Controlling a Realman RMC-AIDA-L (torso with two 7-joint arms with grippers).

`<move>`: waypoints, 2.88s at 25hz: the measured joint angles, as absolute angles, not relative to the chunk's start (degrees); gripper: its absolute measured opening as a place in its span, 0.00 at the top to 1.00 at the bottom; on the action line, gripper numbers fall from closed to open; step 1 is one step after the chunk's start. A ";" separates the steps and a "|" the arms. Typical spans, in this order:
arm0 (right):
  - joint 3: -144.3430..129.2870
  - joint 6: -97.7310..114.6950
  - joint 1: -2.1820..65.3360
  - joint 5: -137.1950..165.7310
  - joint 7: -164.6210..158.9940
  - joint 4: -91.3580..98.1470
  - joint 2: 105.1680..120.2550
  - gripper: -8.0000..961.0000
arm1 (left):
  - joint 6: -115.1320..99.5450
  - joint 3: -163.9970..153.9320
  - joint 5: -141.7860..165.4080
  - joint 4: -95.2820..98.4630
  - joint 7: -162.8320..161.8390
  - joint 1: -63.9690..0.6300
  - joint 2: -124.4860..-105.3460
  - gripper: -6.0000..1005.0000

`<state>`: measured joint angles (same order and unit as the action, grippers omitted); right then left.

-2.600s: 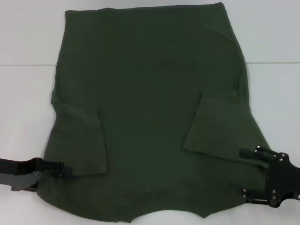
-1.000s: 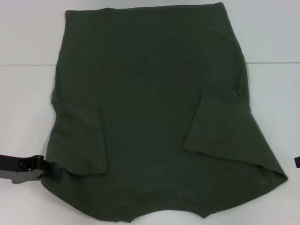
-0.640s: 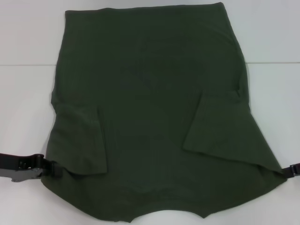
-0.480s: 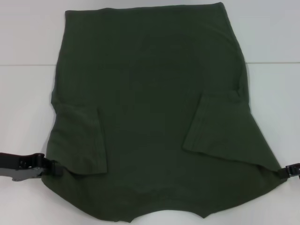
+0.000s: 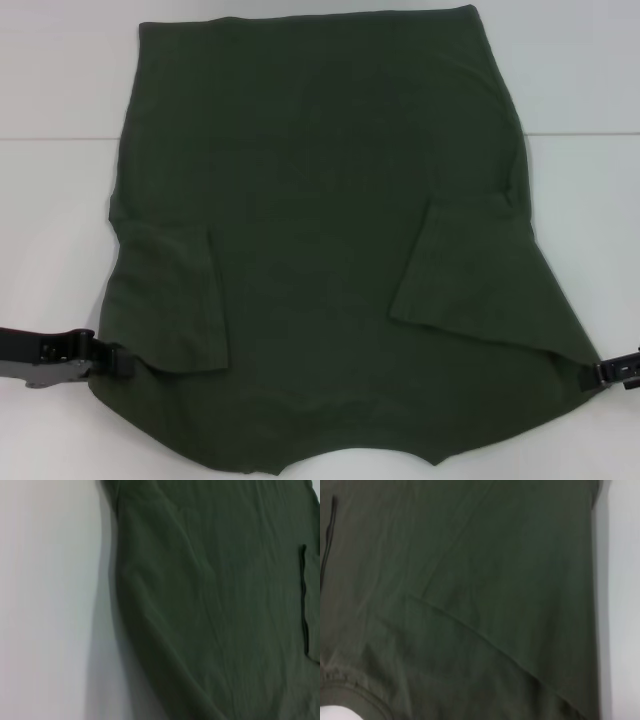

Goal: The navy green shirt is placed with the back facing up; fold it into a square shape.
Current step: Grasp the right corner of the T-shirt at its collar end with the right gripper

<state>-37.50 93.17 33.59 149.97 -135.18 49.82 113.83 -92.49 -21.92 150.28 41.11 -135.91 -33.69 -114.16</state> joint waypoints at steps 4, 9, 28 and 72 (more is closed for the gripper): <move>-37.69 92.90 33.59 150.31 -135.20 49.78 114.18 0.06 | -92.49 -21.87 150.28 41.01 -135.76 -33.68 -114.17 0.94; -37.92 92.61 33.65 150.54 -135.54 49.75 114.21 0.06 | -92.50 -21.87 150.29 41.12 -135.63 -33.57 -114.17 0.93; -39.54 91.31 34.17 150.56 -136.41 49.74 114.34 0.06 | -92.50 -21.90 150.29 40.95 -135.19 -33.66 -114.17 0.92; -47.42 88.02 40.16 151.34 -138.38 46.92 116.23 0.20 | -93.95 -21.44 148.80 41.22 -134.23 -33.84 -113.65 0.90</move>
